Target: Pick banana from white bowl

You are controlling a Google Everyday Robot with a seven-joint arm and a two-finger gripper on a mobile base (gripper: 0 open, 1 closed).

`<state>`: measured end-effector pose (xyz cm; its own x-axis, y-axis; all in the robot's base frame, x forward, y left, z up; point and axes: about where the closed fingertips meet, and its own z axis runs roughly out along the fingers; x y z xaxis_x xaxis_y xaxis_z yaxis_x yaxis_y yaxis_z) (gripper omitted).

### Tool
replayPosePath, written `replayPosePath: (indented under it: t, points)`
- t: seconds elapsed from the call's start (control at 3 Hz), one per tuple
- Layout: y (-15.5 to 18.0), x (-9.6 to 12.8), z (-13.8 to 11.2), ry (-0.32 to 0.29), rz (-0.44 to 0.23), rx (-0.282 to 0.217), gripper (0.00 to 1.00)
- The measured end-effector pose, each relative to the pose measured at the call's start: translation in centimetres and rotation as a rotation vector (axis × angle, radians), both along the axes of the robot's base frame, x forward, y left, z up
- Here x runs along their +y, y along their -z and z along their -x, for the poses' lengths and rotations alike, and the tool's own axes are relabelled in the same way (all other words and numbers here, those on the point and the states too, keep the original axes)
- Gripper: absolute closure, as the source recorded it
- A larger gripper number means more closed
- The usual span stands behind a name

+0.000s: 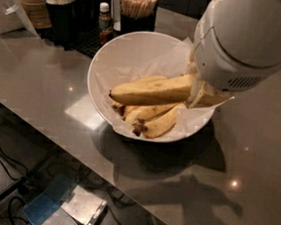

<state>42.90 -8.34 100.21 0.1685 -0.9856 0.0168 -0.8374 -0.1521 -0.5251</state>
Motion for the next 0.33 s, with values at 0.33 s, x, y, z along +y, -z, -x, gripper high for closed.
replayPosePath:
  t: [0.33]
  points:
    - [0.0,0.0,0.0,0.0,0.0,0.0,1.0]
